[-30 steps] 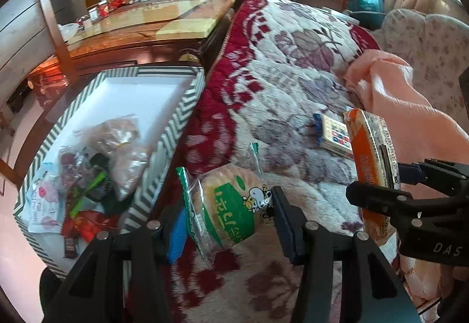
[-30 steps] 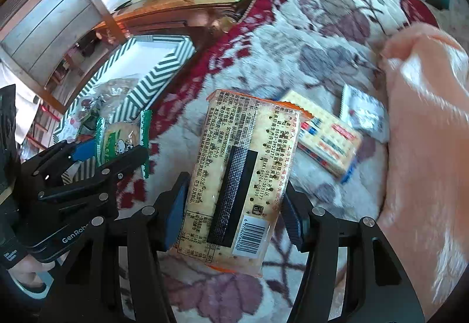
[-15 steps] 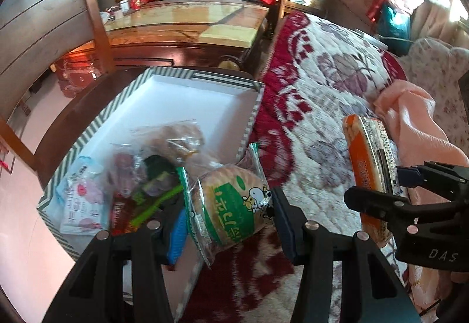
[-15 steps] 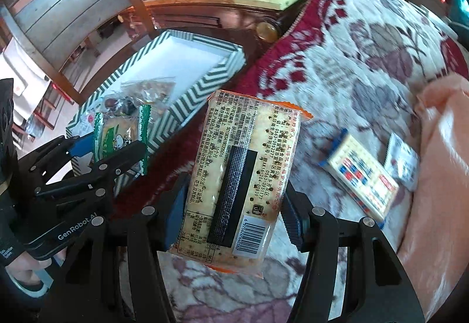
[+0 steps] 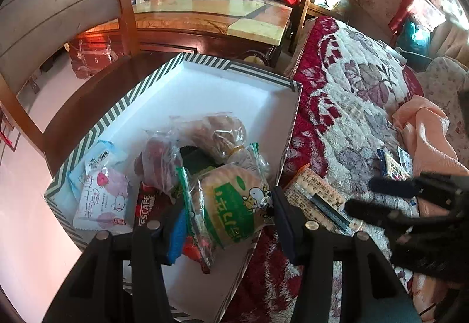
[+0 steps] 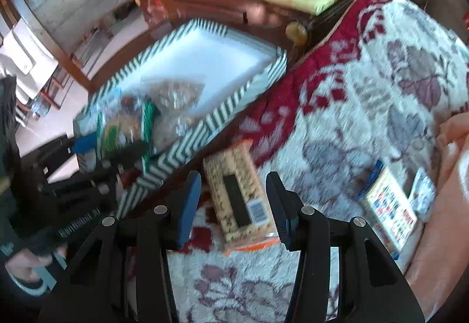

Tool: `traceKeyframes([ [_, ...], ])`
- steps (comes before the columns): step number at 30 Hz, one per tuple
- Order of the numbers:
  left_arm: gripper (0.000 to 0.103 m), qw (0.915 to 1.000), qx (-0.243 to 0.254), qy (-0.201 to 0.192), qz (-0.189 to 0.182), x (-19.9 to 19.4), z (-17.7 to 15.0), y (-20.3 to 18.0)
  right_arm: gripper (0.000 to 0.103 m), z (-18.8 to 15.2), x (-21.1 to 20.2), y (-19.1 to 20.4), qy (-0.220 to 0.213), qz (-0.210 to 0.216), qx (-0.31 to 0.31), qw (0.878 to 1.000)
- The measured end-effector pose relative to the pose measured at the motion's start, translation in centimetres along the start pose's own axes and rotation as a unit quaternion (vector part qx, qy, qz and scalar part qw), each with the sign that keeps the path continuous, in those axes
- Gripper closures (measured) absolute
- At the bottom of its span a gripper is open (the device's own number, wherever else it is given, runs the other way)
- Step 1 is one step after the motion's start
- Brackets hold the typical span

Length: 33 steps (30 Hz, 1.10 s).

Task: Organize snacks
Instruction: 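Carry the green packet and the cracker pack over the white box with both tools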

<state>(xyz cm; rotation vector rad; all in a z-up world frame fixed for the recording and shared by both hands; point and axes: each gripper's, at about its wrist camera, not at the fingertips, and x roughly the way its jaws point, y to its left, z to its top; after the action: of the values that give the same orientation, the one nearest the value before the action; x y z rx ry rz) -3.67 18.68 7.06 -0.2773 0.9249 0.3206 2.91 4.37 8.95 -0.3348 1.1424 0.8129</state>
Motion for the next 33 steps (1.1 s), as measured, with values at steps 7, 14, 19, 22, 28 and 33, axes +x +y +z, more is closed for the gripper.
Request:
traceKeyframes([
  [7,0.049,1.0,0.001,0.004,0.002,0.2,-0.2,0.1,0.037,-1.0,5.1,-0.5,0.052,-0.03,-0.022,0.998],
  [14,0.049,1.0,-0.001,0.007,0.005,0.4,-0.3,0.3,0.036,-0.7,7.5,1.4,0.065,-0.054,-0.083,0.993],
  [19,0.048,1.0,-0.004,0.007,0.005,0.3,-0.3,0.5,0.048,-0.7,7.0,1.4,0.062,-0.05,-0.082,0.993],
  [22,0.048,1.0,-0.003,0.006,0.006,0.3,-0.4,0.5,0.048,-1.0,6.0,0.5,0.054,-0.042,-0.066,0.995],
  [28,0.048,1.0,-0.004,0.002,0.007,-0.1,-0.3,0.5,0.05,-1.3,2.0,-1.2,0.005,-0.017,-0.019,1.0],
  [33,0.048,0.9999,-0.005,-0.003,0.009,-0.5,0.0,0.6,0.05,-0.3,-1.1,-1.8,-0.029,-0.003,-0.008,1.0],
])
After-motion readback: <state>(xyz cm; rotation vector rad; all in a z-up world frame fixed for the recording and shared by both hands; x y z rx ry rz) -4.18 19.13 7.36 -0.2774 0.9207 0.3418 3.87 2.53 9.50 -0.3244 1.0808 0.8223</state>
